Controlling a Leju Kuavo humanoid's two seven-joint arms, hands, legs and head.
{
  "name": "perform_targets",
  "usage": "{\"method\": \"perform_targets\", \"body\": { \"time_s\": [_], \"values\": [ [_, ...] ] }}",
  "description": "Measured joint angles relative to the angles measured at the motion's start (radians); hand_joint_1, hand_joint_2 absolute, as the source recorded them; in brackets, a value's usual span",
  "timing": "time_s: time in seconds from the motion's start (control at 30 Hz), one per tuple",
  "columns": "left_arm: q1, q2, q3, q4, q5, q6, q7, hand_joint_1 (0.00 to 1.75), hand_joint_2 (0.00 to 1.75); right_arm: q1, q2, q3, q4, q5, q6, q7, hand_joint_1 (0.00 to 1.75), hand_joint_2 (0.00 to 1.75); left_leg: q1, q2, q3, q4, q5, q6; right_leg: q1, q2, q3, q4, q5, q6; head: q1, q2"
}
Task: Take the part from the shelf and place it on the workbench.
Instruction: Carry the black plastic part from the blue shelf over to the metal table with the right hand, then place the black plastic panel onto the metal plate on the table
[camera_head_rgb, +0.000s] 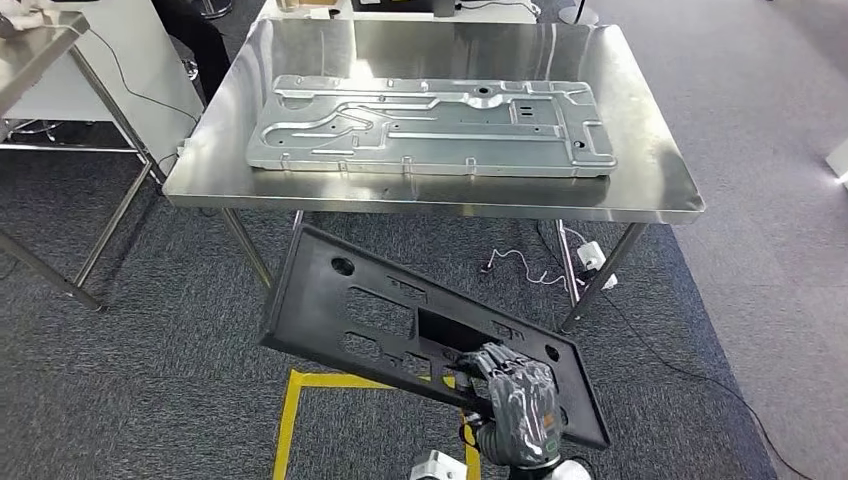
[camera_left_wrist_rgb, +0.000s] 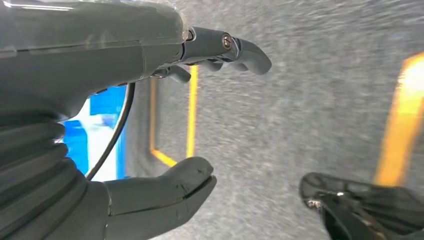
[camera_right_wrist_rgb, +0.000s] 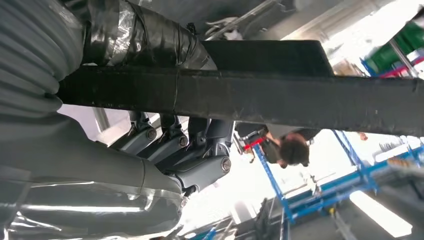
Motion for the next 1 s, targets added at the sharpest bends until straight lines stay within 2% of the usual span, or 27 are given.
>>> {"method": "perform_targets", "body": {
  "time_s": [0.07,0.1,0.13,0.17,0.2,0.27,0.3,0.37,0.4,0.43,0.47,0.5,0.53,0.6,0.63,0.67,0.7,0.73,0.77,0.8,0.83,0.87,0.9,0.97,1.0],
  "values": [
    [0.0,0.009,-0.004,0.007,-0.006,-0.001,-0.001,0.0,1.75,-0.033,0.002,0.0,0.046,0.012,0.014,0.009,1.75,1.75,0.0,0.0,-0.087,0.072,-0.046,-0.003,-0.001,0.0,0.024,0.0,-0.023,0.0,0.0,0.0],
    [0.003,0.013,-0.006,0.01,-0.009,-0.001,0.0,0.0,1.75,-0.047,0.004,0.0,0.066,0.015,0.018,0.01,1.75,1.75,0.0,0.0,-0.115,0.073,-0.054,-0.004,-0.001,0.001,0.039,0.0,-0.036,0.001,0.0,0.0],
    [0.005,0.017,-0.01,0.012,-0.011,-0.001,0.0,0.0,1.75,-0.06,0.005,0.0,0.081,0.019,0.021,0.01,1.75,1.75,0.0,0.001,-0.129,0.044,-0.041,-0.006,-0.002,0.002,0.057,0.0,-0.051,0.003,0.0,0.0],
    [0.008,0.021,-0.013,0.015,-0.013,-0.001,0.0,0.0,1.75,-0.072,0.006,0.0,0.094,0.022,0.023,0.01,1.75,1.75,0.0,0.002,-0.135,-0.007,0.003,-0.006,-0.003,0.002,0.077,0.0,-0.068,0.006,0.0,0.0],
    [0.011,0.024,-0.015,0.017,-0.014,-0.001,0.001,0.0,1.75,-0.083,0.007,0.0,0.106,0.025,0.025,0.009,1.75,1.75,-0.001,0.004,-0.138,-0.054,0.069,-0.004,-0.002,0.002,0.096,0.001,-0.085,0.01,0.0,0.0],
    [0.013,0.028,-0.018,0.021,-0.015,-0.002,0.0,0.0,1.75,-0.099,0.009,0.0,0.126,0.027,0.028,0.009,1.75,1.75,-0.006,0.009,-0.135,-0.11,0.157,0.007,-0.001,0.001,0.124,-0.001,-0.117,0.022,0.0,0.0],
    [0.014,0.029,-0.019,0.022,-0.015,-0.002,0.0,0.0,1.75,-0.105,0.009,0.0,0.133,0.027,0.03,0.009,1.75,1.75,-0.009,0.01,-0.129,-0.113,0.167,0.014,0.0,0.0,0.135,-0.001,-0.126,0.029,0.0,0.0],
    [0.013,0.031,-0.021,0.025,-0.016,-0.003,0.0,0.0,1.75,-0.116,0.01,0.0,0.141,0.032,0.038,0.01,1.75,1.75,-0.008,0.008,-0.104,-0.125,0.152,0.028,0.0,0.0,0.139,0.02,-0.111,0.042,0.0,0.0],
    [0.013,0.032,-0.023,0.026,-0.016,-0.003,0.001,0.0,1.75,-0.122,0.01,0.0,0.142,0.038,0.043,0.01,1.75,1.75,-0.007,0.006,-0.088,-0.137,0.145,0.034,0.0,0.0,0.124,0.056,-0.089,0.047,0.0,0.0],
    [0.012,0.033,-0.023,0.027,-0.017,-0.003,0.001,0.0,1.75,-0.13,0.01,0.0,0.142,0.045,0.048,0.011,1.75,1.75,-0.005,0.005,-0.067,-0.152,0.14,0.039,-0.002,0.001,0.088,0.113,-0.066,0.052,0.001,0.0],
    [0.01,0.034,-0.024,0.028,-0.017,-0.003,0.001,0.0,1.75,-0.137,0.01,-0.001,0.142,0.053,0.053,0.012,1.75,1.75,-0.003,0.003,-0.044,-0.168,0.134,0.043,-0.003,0.001,0.041,0.175,-0.057,0.056,0.001,0.0],
    [0.009,0.035,-0.024,0.028,-0.017,-0.003,0.001,0.0,1.75,-0.14,0.009,-0.002,0.142,0.06,0.055,0.014,1.75,1.75,-0.003,0.002,-0.02,-0.183,0.126,0.045,-0.004,0.001,-0.009,0.229,-0.069,0.06,0.001,0.0],
    [0.009,0.036,-0.024,0.028,-0.017,-0.003,0.001,0.0,1.75,-0.142,0.009,-0.003,0.142,0.066,0.056,0.016,1.75,1.75,-0.003,-0.001,0.008,-0.198,0.116,0.046,-0.005,0.0,-0.057,0.269,-0.101,0.062,0.001,0.0],
    [0.01,0.037,-0.024,0.029,-0.018,-0.003,0.001,0.0,1.75,-0.14,0.008,-0.003,0.142,0.076,0.055,0.018,1.75,1.75,-0.003,-0.007,0.066,-0.223,0.09,0.044,-0.005,0.0,-0.123,0.273,-0.174,0.064,0.001,0.0],
    [0.011,0.037,-0.024,0.03,-0.018,-0.003,0.002,0.0,1.75,-0.14,0.008,-0.003,0.142,0.081,0.053,0.017,1.75,1.75,-0.003,-0.01,0.098,-0.233,0.075,0.043,-0.004,0.0,-0.141,0.245,-0.185,0.062,0.001,0.0],
    [0.012,0.037,-0.024,0.031,-0.018,-0.003,0.002,0.0,1.75,-0.14,0.008,-0.003,0.142,0.086,0.049,0.016,1.75,1.75,-0.003,-0.011,0.128,-0.241,0.059,0.042,-0.003,0.001,-0.151,0.198,-0.159,0.058,0.001,0.0],
    [0.015,0.037,-0.024,0.033,-0.018,-0.003,0.002,0.0,1.75,-0.14,0.007,-0.003,0.142,0.091,0.044,0.015,1.75,1.75,-0.004,-0.012,0.155,-0.249,0.041,0.041,0.001,0.001,-0.159,0.136,-0.082,0.05,0.001,0.0],
    [0.015,0.037,-0.024,0.036,-0.018,-0.003,0.002,0.0,1.75,-0.139,0.005,-0.003,0.142,0.095,0.036,0.015,1.75,1.75,-0.004,-0.014,0.18,-0.253,0.022,0.038,0.007,0.002,-0.163,0.084,0.011,0.041,0.0,0.0],
    [0.014,0.036,-0.024,0.039,-0.017,-0.003,0.002,0.0,1.75,-0.139,0.003,-0.003,0.14,0.098,0.028,0.013,1.75,1.75,-0.005,-0.016,0.2,-0.258,0.003,0.033,0.013,0.003,-0.163,0.048,0.086,0.032,0.0,0.0],
    [0.012,0.036,-0.024,0.04,-0.016,-0.003,0.002,0.0,1.75,-0.14,0.0,-0.003,0.133,0.099,0.021,0.009,1.75,1.75,-0.004,-0.018,0.222,-0.263,-0.01,0.028,0.018,0.004,-0.16,0.031,0.134,0.024,0.0,0.0],
    [0.008,0.037,-0.024,0.042,-0.015,-0.003,0.002,0.0,1.75,-0.142,-0.003,-0.002,0.122,0.099,0.013,0.004,1.75,1.75,-0.004,-0.019,0.237,-0.262,-0.012,0.02,0.021,0.005,-0.151,0.03,0.133,0.017,-0.001,0.0],
    [0.005,0.038,-0.024,0.042,-0.015,-0.003,0.001,0.0,1.75,-0.146,-0.006,-0.002,0.107,0.099,0.006,-0.002,1.75,1.75,-0.004,-0.019,0.24,-0.248,-0.001,0.012,0.021,0.007,-0.134,0.028,0.117,0.01,0.0,0.0],
    [0.002,0.039,-0.024,0.042,-0.014,-0.004,0.001,0.0,1.75,-0.151,-0.009,-0.003,0.091,0.099,-0.002,-0.008,1.75,1.75,-0.004,-0.017,0.23,-0.208,0.022,0.006,0.019,0.008,-0.115,0.018,0.107,0.003,-0.001,0.0],
    [-0.005,0.041,-0.024,0.044,-0.013,-0.005,0.0,0.0,1.75,-0.161,-0.012,-0.003,0.066,0.1,-0.014,-0.015,1.75,1.75,-0.003,-0.012,0.152,-0.07,0.058,-0.002,0.013,0.01,-0.071,-0.005,0.088,-0.008,-0.002,0.0],
    [-0.006,0.042,-0.024,0.044,-0.012,-0.005,0.0,0.0,1.75,-0.162,-0.014,-0.003,0.06,0.1,-0.016,-0.016,1.75,1.75,-0.001,-0.01,0.099,-0.001,0.047,-0.004,0.01,0.009,-0.05,-0.016,0.076,-0.011,-0.002,0.0]
  ]
}}
